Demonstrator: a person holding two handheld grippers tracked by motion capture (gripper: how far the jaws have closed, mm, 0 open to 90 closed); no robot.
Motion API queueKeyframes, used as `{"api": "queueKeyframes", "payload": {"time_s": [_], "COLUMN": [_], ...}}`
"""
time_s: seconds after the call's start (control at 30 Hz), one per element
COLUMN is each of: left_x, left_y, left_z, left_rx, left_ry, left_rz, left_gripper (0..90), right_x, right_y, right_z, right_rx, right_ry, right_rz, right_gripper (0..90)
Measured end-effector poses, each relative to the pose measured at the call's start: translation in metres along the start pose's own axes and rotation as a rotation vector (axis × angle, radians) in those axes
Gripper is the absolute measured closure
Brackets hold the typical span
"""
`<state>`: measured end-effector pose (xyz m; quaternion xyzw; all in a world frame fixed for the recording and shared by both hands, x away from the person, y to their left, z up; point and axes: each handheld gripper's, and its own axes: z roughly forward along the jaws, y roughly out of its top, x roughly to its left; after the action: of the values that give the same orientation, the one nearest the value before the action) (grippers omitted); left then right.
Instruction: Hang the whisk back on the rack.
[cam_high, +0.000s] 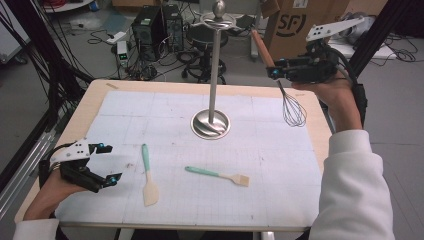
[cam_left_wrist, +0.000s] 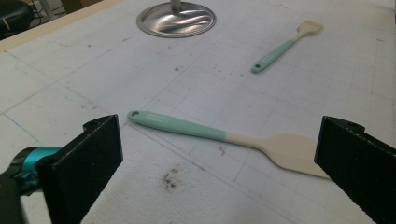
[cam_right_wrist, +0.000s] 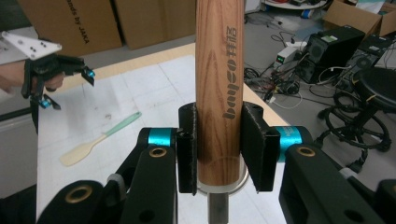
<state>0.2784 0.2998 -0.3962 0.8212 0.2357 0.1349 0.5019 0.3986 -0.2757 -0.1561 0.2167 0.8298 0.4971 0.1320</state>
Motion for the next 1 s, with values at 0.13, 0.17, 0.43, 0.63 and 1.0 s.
{"api": "queueKeyframes", "payload": {"time_s": [0.13, 0.17, 0.43, 0.63, 1.0], "left_x": [0.0, 0.0, 0.0, 0.0, 0.0], "left_y": [0.0, 0.0, 0.0, 0.0, 0.0], "left_z": [0.0, 0.0, 0.001, 0.001, 0.0], "left_rx": [-0.001, 0.0, 0.003, 0.002, -0.007], "left_ry": [-0.001, -0.001, -0.008, -0.009, -0.01], "left_rz": [-0.001, -0.001, 0.0, 0.0, -0.003], "left_gripper": [1.6, 1.7, 1.6, 1.7, 1.6], "right_x": [-0.004, -0.005, -0.01, -0.013, -0.017], "right_y": [0.007, 0.009, 0.014, 0.015, 0.019], "right_z": [0.001, 0.001, 0.01, 0.016, 0.025], "right_rx": [0.003, 0.002, 0.003, 0.014, 0.03], "right_ry": [-0.008, -0.012, -0.024, -0.02, -0.027], "right_rz": [0.014, 0.009, 0.017, 0.026, 0.025], "right_gripper": [68.5, 68.4, 68.4, 68.4, 68.4]}}
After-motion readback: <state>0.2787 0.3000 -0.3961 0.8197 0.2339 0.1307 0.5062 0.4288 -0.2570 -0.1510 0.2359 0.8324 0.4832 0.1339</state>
